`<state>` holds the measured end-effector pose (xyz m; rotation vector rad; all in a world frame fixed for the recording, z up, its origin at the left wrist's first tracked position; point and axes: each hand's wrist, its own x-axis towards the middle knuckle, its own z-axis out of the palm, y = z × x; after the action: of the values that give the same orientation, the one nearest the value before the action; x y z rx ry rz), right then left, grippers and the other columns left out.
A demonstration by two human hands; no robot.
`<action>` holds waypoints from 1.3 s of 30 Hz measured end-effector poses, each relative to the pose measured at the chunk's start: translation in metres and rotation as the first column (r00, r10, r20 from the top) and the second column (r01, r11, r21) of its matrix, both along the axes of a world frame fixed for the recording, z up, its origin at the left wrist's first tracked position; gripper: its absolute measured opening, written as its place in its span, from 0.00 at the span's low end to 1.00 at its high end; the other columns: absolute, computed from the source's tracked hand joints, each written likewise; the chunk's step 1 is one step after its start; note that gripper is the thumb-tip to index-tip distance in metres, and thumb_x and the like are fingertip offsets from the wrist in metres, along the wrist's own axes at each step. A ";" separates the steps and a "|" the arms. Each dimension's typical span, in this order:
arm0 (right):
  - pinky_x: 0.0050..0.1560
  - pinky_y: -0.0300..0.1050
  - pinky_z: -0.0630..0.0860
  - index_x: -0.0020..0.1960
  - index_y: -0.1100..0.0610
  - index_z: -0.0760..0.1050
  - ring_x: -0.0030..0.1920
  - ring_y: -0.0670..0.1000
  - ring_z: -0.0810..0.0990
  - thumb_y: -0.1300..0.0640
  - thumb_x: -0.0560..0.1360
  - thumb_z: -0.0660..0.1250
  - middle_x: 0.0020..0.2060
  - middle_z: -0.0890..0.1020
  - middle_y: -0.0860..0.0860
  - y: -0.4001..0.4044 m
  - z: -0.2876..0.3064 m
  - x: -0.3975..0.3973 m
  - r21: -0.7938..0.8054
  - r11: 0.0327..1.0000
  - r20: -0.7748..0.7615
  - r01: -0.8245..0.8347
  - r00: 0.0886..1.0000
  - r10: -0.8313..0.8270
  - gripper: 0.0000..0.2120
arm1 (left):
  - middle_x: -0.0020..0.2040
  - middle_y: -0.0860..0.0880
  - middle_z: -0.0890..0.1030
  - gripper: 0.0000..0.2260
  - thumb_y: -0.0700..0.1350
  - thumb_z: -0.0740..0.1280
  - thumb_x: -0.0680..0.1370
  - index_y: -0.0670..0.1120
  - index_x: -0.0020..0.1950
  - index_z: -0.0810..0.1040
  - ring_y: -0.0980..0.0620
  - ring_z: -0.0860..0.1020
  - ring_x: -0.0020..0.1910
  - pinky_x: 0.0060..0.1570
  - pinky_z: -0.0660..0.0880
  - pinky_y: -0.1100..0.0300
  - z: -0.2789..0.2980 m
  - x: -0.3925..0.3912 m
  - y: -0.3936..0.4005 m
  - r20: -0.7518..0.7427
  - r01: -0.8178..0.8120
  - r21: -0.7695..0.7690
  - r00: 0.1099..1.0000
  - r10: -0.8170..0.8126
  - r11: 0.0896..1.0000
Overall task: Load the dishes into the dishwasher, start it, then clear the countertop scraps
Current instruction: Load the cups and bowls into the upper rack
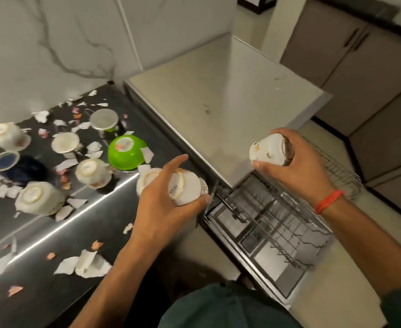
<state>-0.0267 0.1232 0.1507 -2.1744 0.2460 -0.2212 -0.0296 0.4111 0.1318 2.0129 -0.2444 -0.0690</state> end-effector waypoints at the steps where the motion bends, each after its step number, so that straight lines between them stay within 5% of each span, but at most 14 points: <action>1: 0.50 0.39 0.79 0.64 0.46 0.73 0.57 0.46 0.80 0.51 0.65 0.83 0.57 0.80 0.46 -0.017 -0.003 -0.007 0.025 0.999 0.001 0.022 1.000 -0.022 0.31 | 0.53 0.58 0.83 0.32 0.52 0.82 0.68 0.60 0.69 0.75 0.60 0.80 0.55 0.55 0.73 0.69 -0.001 -0.003 -0.015 -0.014 0.031 0.006 0.999 -0.030 1.000; 6: 0.56 0.52 0.82 0.64 0.46 0.73 0.59 0.48 0.80 0.49 0.64 0.83 0.58 0.80 0.46 -0.090 -0.031 -0.036 0.052 0.994 -0.049 0.097 0.994 -0.095 0.32 | 0.43 0.55 0.84 0.19 0.63 0.77 0.71 0.53 0.52 0.80 0.55 0.83 0.43 0.40 0.78 0.61 -0.008 -0.018 -0.082 -0.115 0.169 0.038 0.980 -0.164 0.985; 11: 0.56 0.56 0.81 0.60 0.46 0.74 0.58 0.51 0.78 0.52 0.64 0.83 0.56 0.79 0.48 -0.157 -0.071 -0.061 0.052 0.987 -0.132 0.155 0.980 -0.147 0.29 | 0.37 0.52 0.83 0.18 0.65 0.71 0.75 0.50 0.49 0.80 0.54 0.82 0.34 0.34 0.78 0.51 -0.023 -0.028 -0.144 -0.258 0.272 0.117 0.937 -0.235 0.955; 17: 0.55 0.47 0.78 0.65 0.48 0.72 0.57 0.51 0.78 0.49 0.64 0.83 0.56 0.78 0.47 -0.217 -0.133 -0.075 0.058 0.967 -0.291 0.249 0.930 -0.222 0.34 | 0.37 0.53 0.82 0.19 0.66 0.72 0.75 0.50 0.46 0.80 0.56 0.81 0.33 0.35 0.79 0.55 -0.044 -0.032 -0.209 -0.465 0.268 0.147 0.868 -0.173 0.952; 23: 0.56 0.47 0.78 0.66 0.48 0.71 0.57 0.51 0.78 0.43 0.66 0.81 0.57 0.79 0.47 -0.238 -0.183 -0.078 0.117 0.951 -0.428 0.288 0.878 -0.213 0.34 | 0.49 0.55 0.84 0.23 0.66 0.79 0.66 0.58 0.55 0.79 0.57 0.84 0.46 0.38 0.79 0.65 -0.075 -0.022 -0.247 -0.592 0.306 0.151 0.789 -0.162 0.940; 31: 0.60 0.51 0.76 0.70 0.49 0.66 0.60 0.55 0.76 0.46 0.69 0.78 0.62 0.76 0.54 -0.236 -0.224 -0.075 0.104 0.938 -0.577 0.331 0.788 -0.214 0.35 | 0.56 0.58 0.77 0.26 0.46 0.81 0.70 0.58 0.64 0.75 0.57 0.78 0.53 0.37 0.75 0.71 -0.131 0.006 -0.289 -0.604 0.435 0.219 0.764 -0.229 0.874; 35: 0.64 0.52 0.75 0.71 0.49 0.66 0.62 0.52 0.74 0.50 0.68 0.79 0.61 0.72 0.52 -0.234 -0.240 -0.072 0.129 0.925 -0.616 0.357 0.760 -0.208 0.36 | 0.58 0.52 0.76 0.30 0.39 0.78 0.69 0.55 0.68 0.74 0.54 0.78 0.55 0.44 0.77 0.66 -0.191 0.027 -0.311 -0.613 0.518 0.249 0.739 -0.281 0.818; 39: 0.60 0.55 0.77 0.68 0.48 0.68 0.61 0.54 0.76 0.43 0.60 0.74 0.60 0.75 0.53 -0.233 -0.259 -0.071 0.090 0.907 -0.652 0.411 0.713 -0.258 0.38 | 0.59 0.50 0.76 0.33 0.39 0.77 0.70 0.57 0.71 0.71 0.48 0.78 0.57 0.52 0.82 0.52 -0.245 0.045 -0.329 -0.637 0.578 0.310 0.716 -0.286 0.755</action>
<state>-0.0974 -0.1097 -0.1078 -1.8840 1.0124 0.3413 0.0157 0.0824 -0.1129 2.2809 -0.3636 -1.1333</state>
